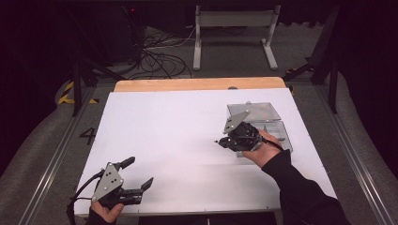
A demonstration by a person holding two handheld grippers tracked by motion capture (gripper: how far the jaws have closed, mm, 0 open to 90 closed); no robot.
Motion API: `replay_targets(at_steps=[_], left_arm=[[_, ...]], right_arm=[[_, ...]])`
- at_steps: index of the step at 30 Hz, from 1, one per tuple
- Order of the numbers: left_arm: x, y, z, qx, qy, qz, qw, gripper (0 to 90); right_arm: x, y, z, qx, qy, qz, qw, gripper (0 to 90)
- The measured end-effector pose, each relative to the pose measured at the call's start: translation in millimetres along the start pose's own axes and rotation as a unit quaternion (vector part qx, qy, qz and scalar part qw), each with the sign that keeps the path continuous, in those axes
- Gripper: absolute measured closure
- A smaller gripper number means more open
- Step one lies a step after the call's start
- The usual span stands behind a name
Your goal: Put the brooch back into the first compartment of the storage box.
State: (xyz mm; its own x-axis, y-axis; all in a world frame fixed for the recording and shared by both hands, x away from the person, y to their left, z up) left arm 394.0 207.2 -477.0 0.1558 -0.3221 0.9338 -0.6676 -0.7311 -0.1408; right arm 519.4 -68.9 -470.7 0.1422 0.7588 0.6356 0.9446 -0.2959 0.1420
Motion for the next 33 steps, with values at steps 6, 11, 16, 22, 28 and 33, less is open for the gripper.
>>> replay_targets(at_steps=[6,11,16,22,28,33], left_arm=[[0.1,0.0,-0.1,0.001,0.001,-0.003,1.0000,14.1],[0.0,0.1,0.5,0.000,0.000,-0.002,1.0000,14.1],[-0.1,-0.1,0.4,0.001,0.001,-0.004,1.0000,14.1],[-0.1,-0.1,0.2,0.001,0.000,-0.004,1.0000,14.2],[-0.3,-0.1,0.9,0.001,-0.001,-0.002,1.0000,14.2],[-0.4,0.3,1.1,0.000,0.000,-0.006,1.0000,14.2]], right_arm=[[-4.0,9.8,-8.8,-0.018,0.001,0.006,0.9998,83.0],[-8.2,19.9,-16.0,-0.033,0.001,0.017,0.9993,83.0],[-12.1,31.8,-21.6,-0.046,0.001,0.034,0.9984,83.0],[-21.2,46.3,-25.5,-0.061,-0.007,0.054,0.9966,83.0],[-28.5,59.2,-28.2,-0.077,-0.020,0.074,0.9941,83.0],[-32.5,66.4,-29.0,-0.082,-0.028,0.085,0.9926,83.0]])
Point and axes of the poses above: each handheld gripper's, and its own axes: z roughly forward along the jaws, x roughly out of its top, y roughly to its right, the point moved 9 cm from there along z, roughly forward along the jaws, and after that the axes turned 3 degrees about y, right-handed, at the moved point
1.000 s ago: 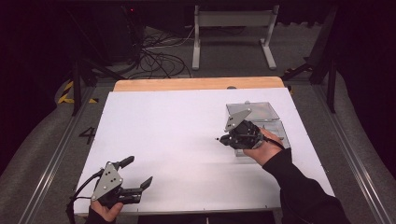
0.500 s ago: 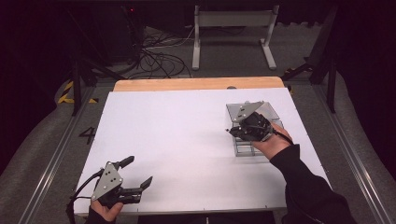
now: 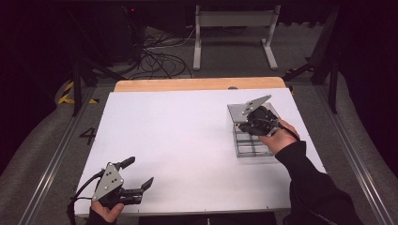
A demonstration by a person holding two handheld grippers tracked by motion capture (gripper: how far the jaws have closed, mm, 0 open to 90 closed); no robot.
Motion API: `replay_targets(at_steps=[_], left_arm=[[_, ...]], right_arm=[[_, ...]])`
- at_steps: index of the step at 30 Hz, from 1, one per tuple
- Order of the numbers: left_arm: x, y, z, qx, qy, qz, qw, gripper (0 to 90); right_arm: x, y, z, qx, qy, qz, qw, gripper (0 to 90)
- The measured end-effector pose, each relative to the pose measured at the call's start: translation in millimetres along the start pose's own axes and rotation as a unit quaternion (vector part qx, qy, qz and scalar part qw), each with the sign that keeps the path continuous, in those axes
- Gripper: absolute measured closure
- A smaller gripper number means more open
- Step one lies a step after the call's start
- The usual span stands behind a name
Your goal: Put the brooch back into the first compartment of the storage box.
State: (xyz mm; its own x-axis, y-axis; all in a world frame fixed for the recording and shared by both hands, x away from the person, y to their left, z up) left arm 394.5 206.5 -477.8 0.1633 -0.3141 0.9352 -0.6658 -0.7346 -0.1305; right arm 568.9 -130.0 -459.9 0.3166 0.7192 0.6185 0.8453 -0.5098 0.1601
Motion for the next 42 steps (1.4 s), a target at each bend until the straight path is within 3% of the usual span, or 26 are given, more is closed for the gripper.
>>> replay_targets(at_steps=[7,15,42], left_arm=[[-0.1,-0.2,0.1,0.000,0.000,0.000,1.0000,14.2],[-0.1,-0.5,0.0,0.001,0.000,0.001,1.0000,14.2],[-0.5,-0.7,0.2,0.002,-0.002,0.003,1.0000,14.2]], right_arm=[[-2.5,9.4,2.5,-0.002,-0.009,0.011,0.9999,83.0],[-8.4,21.1,9.3,-0.009,-0.024,0.049,0.9985,83.0],[-28.1,26.7,34.0,0.015,-0.053,0.098,0.9937,82.9]])
Point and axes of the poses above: each handheld gripper's, and its own axes: z roughly forward along the jaws, x roughly out of its top, y roughly to its right, the point moved 9 cm from there along z, roughly forward along the jaws, and after that the axes turned 3 degrees about y, right-handed, at the moved point
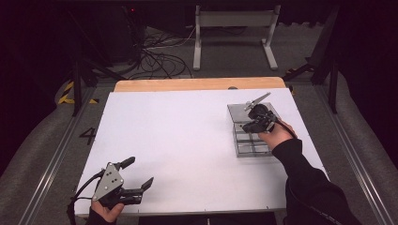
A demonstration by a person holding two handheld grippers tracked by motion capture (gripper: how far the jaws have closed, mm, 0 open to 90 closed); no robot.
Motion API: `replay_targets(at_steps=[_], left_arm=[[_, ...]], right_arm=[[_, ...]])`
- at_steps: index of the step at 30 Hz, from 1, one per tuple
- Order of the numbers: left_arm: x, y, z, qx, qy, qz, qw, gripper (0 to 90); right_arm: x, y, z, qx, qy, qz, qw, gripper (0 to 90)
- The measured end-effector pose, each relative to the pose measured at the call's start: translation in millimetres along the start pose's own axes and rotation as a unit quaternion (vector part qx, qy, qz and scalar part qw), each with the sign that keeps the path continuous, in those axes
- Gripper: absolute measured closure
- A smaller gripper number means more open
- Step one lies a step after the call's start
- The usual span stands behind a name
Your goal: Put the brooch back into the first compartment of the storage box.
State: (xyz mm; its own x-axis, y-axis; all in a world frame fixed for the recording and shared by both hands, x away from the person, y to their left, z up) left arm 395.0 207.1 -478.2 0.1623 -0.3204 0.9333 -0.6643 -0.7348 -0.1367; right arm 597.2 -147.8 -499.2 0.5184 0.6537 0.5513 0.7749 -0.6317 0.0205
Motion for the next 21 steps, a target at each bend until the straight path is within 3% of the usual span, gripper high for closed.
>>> replay_targets(at_steps=[21], left_arm=[[0.2,0.1,0.2,0.000,0.000,0.000,1.0000,14.2]], right_arm=[[-7.7,1.3,15.6,0.006,-0.008,0.010,0.9999,82.5]])
Point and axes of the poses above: each handheld gripper's, and its own axes: z roughly forward along the jaws, x roughly out of its top, y roughly to its right, the point moved 9 cm from there along z, roughly forward along the jaws, and after that the axes turned 3 degrees about y, right-handed, at the moved point
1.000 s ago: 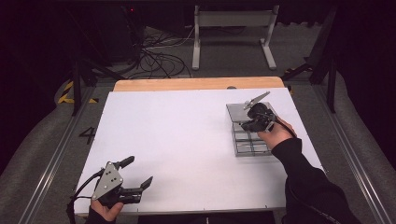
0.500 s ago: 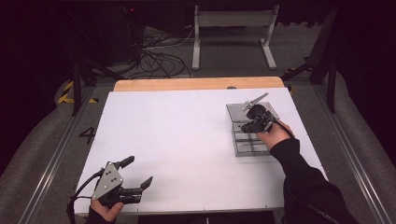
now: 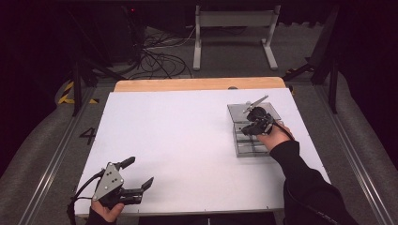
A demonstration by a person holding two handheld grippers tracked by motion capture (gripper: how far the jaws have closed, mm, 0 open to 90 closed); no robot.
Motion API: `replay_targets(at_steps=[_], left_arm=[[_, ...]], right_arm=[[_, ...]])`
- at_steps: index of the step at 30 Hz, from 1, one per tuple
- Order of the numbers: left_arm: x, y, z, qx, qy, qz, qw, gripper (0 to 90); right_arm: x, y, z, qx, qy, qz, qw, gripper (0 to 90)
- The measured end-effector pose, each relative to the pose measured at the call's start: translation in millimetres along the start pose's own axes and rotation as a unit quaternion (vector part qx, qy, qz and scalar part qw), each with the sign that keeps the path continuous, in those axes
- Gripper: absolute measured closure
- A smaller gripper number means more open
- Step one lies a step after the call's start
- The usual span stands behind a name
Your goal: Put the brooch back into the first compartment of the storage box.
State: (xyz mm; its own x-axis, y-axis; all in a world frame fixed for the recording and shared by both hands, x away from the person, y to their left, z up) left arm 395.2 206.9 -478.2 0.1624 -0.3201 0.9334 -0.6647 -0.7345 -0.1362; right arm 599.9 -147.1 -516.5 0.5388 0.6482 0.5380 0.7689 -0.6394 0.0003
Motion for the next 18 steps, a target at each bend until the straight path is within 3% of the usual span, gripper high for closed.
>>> replay_targets(at_steps=[10,18], left_arm=[[0.0,-0.1,-0.1,0.000,-0.001,0.000,1.0000,14.2],[0.1,0.1,-0.1,-0.001,0.000,-0.002,1.0000,14.2]], right_arm=[[3.9,-1.1,-5.2,-0.002,0.014,-0.005,0.9999,73.6],[10.3,-7.5,-19.8,-0.011,0.043,-0.021,0.9988,65.1]])
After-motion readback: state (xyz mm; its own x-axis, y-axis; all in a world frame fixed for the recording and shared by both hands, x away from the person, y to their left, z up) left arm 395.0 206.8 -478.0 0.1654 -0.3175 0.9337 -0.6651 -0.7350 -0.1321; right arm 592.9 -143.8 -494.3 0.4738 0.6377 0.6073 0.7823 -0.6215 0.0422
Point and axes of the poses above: each handheld gripper's, and its own axes: z roughly forward along the jaws, x roughly out of its top, y roughly to its right, the point moved 9 cm from there along z, roughly forward along the jaws, and after that the axes turned 3 degrees about y, right-handed, at the moved point
